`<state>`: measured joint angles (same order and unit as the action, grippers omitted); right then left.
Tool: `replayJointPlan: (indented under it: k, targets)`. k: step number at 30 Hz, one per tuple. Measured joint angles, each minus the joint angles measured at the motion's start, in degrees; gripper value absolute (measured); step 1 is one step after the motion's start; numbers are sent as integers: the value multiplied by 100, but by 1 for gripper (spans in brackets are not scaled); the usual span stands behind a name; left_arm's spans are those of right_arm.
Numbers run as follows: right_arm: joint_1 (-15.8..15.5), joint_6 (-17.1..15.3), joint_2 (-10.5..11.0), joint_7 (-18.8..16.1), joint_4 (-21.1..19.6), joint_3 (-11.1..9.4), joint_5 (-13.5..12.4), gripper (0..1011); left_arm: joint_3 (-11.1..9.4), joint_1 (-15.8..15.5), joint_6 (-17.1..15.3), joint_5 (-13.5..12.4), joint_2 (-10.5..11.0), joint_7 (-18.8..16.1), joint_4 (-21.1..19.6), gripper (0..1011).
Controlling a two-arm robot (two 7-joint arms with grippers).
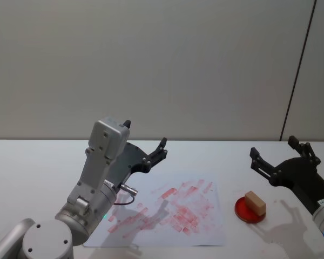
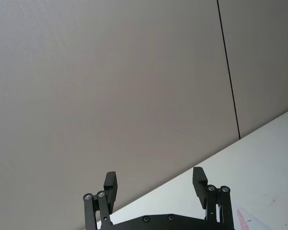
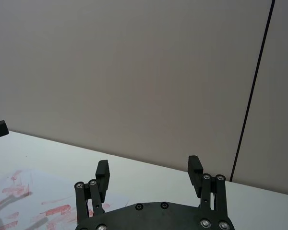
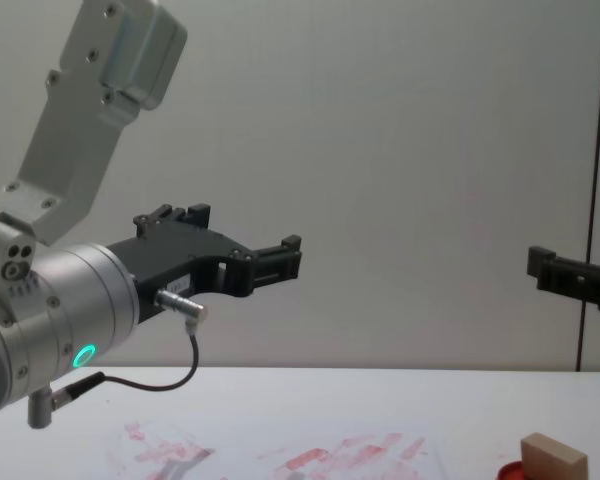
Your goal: Use the one hand to pick up the stamp and affix it onto the A4 paper.
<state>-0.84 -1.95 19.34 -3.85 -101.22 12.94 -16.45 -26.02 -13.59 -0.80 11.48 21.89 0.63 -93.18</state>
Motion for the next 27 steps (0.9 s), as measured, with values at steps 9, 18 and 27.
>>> replayJointPlan:
  k: [9,18,27]
  targets:
    - [51,-128,28,-185,95,-27,-13,1001,0,0,0,0,0,0,0,1002]
    - [175,-329,101,-562,419,-63,70,1001,0,0,0,0,0,0,0,1002]
    - [209,-432,192,-951,688,-69,265,1001,0,0,0,0,0,0,0,1002]
